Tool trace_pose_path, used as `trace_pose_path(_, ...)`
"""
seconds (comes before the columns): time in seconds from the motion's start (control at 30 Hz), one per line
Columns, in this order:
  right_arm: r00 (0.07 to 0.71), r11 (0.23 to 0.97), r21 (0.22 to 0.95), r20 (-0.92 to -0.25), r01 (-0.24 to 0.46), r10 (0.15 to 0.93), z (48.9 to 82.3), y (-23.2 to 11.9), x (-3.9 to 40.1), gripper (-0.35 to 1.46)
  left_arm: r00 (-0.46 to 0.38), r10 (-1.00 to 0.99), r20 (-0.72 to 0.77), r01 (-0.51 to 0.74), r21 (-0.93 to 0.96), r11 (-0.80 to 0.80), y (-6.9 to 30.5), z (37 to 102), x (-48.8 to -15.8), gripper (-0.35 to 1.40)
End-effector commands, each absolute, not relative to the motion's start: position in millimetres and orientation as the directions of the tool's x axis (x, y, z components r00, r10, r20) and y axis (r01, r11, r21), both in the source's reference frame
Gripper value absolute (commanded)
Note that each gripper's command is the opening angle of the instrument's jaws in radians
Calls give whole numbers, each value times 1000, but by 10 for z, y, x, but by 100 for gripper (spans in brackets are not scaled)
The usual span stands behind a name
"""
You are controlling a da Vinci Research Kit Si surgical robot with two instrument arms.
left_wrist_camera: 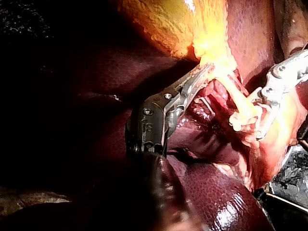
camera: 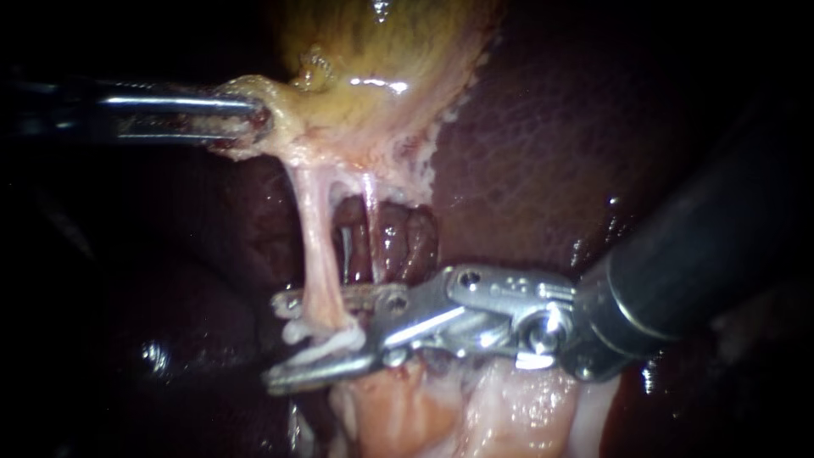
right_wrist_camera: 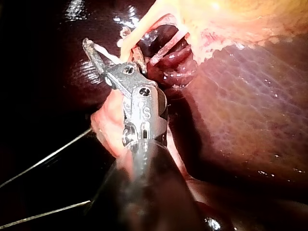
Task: Clipping second clip left tube
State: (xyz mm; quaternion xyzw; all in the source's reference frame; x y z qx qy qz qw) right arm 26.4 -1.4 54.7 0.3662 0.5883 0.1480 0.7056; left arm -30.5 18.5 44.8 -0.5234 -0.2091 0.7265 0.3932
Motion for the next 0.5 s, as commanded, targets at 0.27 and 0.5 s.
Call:
trace_pose_path(0.27, 260, 686, 692, -721, 226, 642, 539, -12, 263, 43, -143, 790, -596, -352, -716, -603, 186, 448, -305, -35)
trace_pose_path(0.5, 261, 685, 692, -722, 228, 641, 544, -10, 256, 21, -143, 790, -596, -352, -716, -603, 186, 448, -305, -35)
